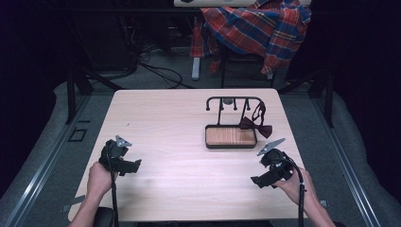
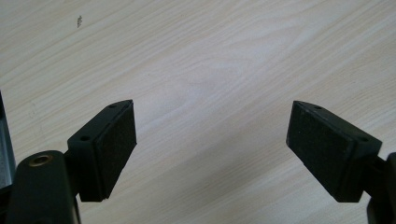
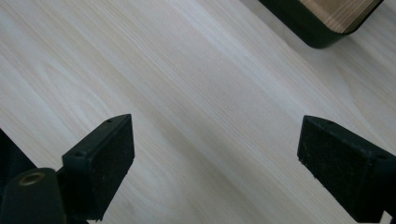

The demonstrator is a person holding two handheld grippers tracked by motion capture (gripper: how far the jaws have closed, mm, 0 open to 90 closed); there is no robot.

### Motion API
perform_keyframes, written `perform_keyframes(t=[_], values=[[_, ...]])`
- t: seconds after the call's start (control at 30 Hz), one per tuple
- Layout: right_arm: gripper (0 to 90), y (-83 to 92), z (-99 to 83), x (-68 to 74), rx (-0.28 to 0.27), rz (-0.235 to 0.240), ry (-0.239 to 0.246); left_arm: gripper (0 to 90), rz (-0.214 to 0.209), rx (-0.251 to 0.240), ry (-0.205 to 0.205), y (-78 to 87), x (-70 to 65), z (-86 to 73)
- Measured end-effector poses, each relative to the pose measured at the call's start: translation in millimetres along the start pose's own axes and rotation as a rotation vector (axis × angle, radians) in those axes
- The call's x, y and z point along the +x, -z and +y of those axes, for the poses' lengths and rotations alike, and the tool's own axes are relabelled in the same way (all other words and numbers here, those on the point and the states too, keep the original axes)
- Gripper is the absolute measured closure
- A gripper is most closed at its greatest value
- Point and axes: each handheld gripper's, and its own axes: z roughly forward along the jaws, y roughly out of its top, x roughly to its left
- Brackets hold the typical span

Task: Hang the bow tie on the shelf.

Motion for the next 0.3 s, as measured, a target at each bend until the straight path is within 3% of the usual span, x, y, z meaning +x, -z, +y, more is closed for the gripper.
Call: perform_keyframes(t=[0.2,0.3], values=[[11.0,-2.4,-1.9,-2.5,0.018,-0.020,0.004,16.0,-0.015,0.018,-0.010,-1.1,0.5,0.1],[11.4,-4.4,-2.7,-4.3,0.015,0.002,-0.011,16.1,-0.017,0.022,-0.007,-2.4,0.2,0.5]])
